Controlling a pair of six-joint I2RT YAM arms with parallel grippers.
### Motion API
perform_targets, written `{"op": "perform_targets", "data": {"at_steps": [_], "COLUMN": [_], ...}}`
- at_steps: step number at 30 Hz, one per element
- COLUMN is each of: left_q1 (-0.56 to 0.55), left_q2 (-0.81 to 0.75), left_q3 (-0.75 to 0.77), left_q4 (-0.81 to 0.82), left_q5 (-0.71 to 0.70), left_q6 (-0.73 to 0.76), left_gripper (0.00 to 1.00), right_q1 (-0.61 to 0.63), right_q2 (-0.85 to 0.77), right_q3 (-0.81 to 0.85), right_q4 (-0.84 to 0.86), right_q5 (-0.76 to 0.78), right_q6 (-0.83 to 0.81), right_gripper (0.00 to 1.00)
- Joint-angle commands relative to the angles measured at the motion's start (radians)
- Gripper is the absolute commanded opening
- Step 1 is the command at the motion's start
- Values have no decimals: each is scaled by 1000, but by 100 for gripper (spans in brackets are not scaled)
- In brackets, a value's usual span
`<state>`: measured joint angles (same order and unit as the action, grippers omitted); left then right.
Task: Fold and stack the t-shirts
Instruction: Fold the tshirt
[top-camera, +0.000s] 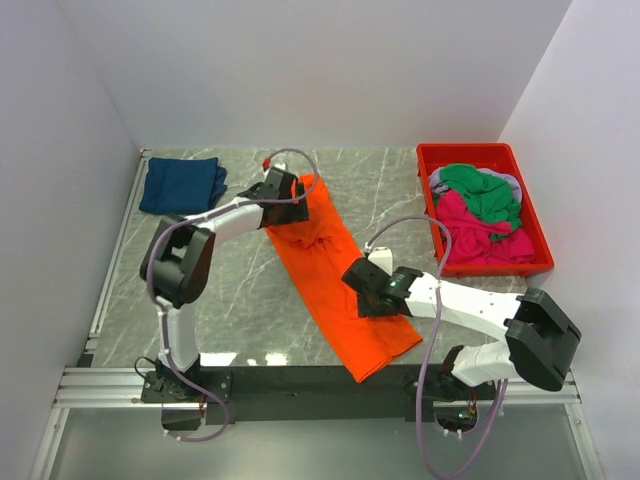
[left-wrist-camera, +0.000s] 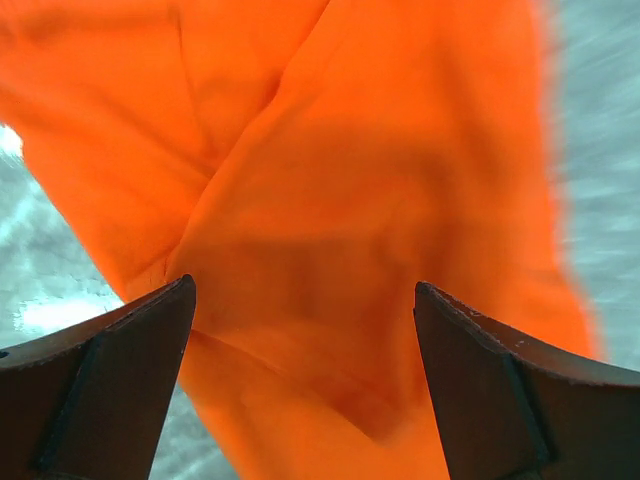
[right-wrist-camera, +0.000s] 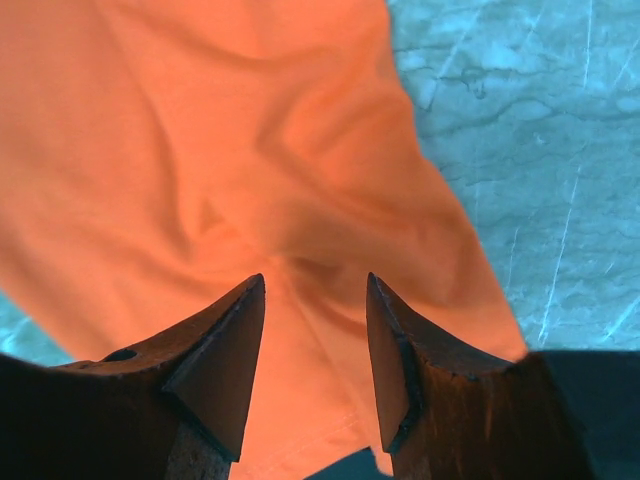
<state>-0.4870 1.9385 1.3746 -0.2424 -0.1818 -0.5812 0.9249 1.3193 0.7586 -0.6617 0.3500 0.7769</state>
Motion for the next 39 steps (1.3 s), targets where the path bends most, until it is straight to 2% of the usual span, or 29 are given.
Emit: {"op": "perform_targets", "data": {"at_steps": [1,8,17,39], "left_q1": [-1,10,28,82], "left_q2": [66,184,327,603], "left_q3": [23,112,290,745], "left_q4": [-40,-61,-66,-66], "left_q5": [-12,-18,1,174], "left_q6": [1,15,40,118], "left_gripper": [97,97,97,97], "right_q1": [-3,-1,14,-3], "right_q2": [14,20,44,279], "right_q3": [-27,-99,-124,76], "right_q4": [2,56,212,277], "right_q5": [53,-5,-195,-252], "right_q6": [31,55,24,-67], "right_gripper": [52,52,52,52]}}
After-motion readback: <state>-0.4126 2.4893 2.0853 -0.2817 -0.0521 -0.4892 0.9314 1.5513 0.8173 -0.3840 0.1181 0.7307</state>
